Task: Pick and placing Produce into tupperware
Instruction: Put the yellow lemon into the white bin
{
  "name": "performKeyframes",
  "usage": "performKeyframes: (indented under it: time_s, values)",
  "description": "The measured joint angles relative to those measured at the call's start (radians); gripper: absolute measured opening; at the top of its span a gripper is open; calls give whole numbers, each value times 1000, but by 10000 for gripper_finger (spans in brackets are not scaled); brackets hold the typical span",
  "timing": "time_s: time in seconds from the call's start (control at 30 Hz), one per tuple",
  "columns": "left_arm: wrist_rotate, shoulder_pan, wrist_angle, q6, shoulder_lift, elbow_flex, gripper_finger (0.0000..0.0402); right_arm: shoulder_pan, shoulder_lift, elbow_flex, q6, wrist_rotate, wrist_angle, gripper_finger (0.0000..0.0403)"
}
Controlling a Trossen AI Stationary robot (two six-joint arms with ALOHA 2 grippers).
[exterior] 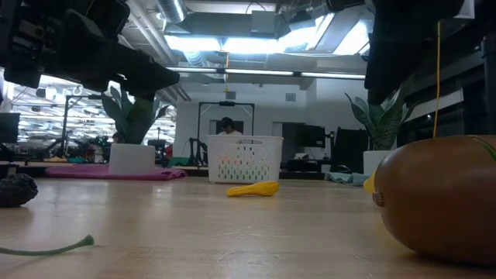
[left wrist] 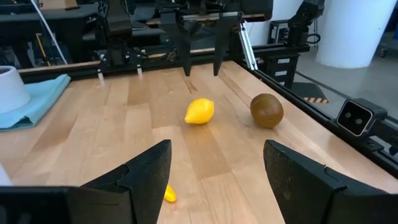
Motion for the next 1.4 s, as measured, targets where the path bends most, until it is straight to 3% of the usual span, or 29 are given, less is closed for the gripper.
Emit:
performKeyframes:
  time_s: [0.5, 1.0, 1.3, 1.4]
  values:
    - [0, 0, 0, 1, 0, 0, 247, -16, 0, 0, -9, 0, 21, 205]
    - [0, 0, -4, 0, 0, 0, 247, -15, 0, -1, -27, -7, 15, 340]
    - [0, 0, -5, 0, 0, 0, 247, -17, -1, -1, -57, -13, 19, 349]
    - [0, 0, -5, 0, 0, 0, 247, -19, -1, -1, 13, -15, 20, 350]
